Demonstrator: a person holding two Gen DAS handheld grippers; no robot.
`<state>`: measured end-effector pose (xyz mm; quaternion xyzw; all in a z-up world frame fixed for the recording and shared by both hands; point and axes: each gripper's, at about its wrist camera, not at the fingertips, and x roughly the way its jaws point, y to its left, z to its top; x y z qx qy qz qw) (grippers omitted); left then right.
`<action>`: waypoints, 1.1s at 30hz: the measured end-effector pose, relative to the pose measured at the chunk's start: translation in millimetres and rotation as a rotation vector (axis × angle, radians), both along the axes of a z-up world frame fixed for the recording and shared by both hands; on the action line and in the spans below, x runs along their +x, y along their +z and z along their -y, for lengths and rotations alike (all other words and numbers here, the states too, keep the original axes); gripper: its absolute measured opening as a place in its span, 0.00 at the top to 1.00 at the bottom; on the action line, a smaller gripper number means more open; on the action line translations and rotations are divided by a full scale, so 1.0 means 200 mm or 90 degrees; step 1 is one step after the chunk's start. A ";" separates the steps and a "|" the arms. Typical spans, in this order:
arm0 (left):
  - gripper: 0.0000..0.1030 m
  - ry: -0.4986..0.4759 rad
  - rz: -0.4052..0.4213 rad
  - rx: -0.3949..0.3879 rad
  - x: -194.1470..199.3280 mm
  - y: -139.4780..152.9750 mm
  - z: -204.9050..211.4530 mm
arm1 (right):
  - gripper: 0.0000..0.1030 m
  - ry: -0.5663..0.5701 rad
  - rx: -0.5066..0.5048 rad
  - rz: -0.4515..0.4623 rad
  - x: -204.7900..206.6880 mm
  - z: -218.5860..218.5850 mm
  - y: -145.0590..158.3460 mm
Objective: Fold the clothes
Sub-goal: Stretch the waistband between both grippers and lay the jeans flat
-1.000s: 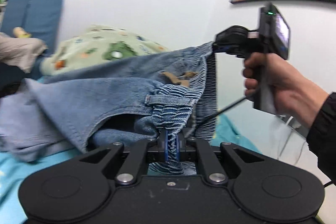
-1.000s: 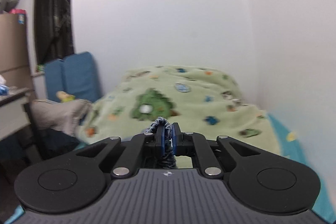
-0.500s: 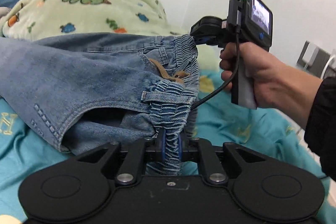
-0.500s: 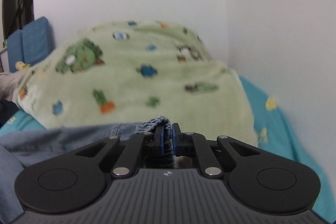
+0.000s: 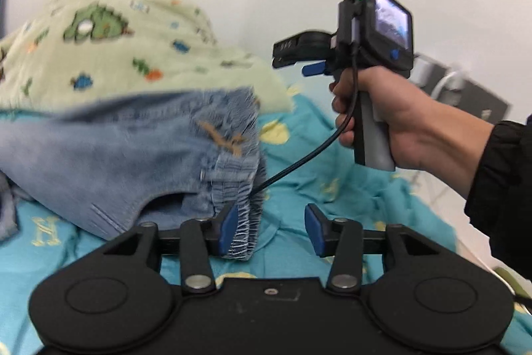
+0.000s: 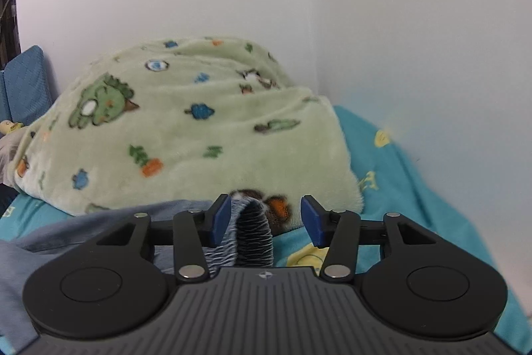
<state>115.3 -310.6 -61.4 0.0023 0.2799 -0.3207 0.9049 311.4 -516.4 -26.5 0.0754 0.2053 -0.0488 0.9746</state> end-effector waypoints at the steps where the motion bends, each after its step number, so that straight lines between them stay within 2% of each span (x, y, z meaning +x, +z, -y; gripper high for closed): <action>1: 0.58 -0.010 0.010 -0.001 -0.03 0.05 -0.04 | 0.51 -0.002 -0.010 0.002 -0.05 -0.03 0.05; 4: 0.58 -0.025 0.048 0.001 -0.10 0.19 -0.20 | 0.51 -0.008 -0.015 0.002 -0.20 -0.11 0.17; 9: 0.57 -0.031 0.064 -0.013 -0.19 0.35 -0.53 | 0.51 -0.005 -0.007 0.019 -0.48 -0.25 0.28; 13: 0.56 0.009 0.061 -0.015 -0.26 0.41 -0.70 | 0.51 -0.020 0.013 0.033 -0.67 -0.37 0.24; 19: 0.56 0.080 0.052 -0.011 -0.20 0.38 -0.86 | 0.51 -0.025 0.063 0.032 -0.88 -0.64 0.08; 23: 0.56 0.135 0.032 -0.034 -0.09 0.35 -0.97 | 0.51 -0.026 0.084 0.004 -0.89 -0.74 0.00; 27: 0.55 0.174 0.021 -0.062 -0.01 0.27 -1.05 | 0.49 -0.046 0.099 -0.037 -0.81 -0.71 -0.17; 33: 0.55 0.211 -0.024 -0.052 0.11 0.11 -1.10 | 0.44 -0.079 0.099 -0.078 -0.65 -0.67 -0.38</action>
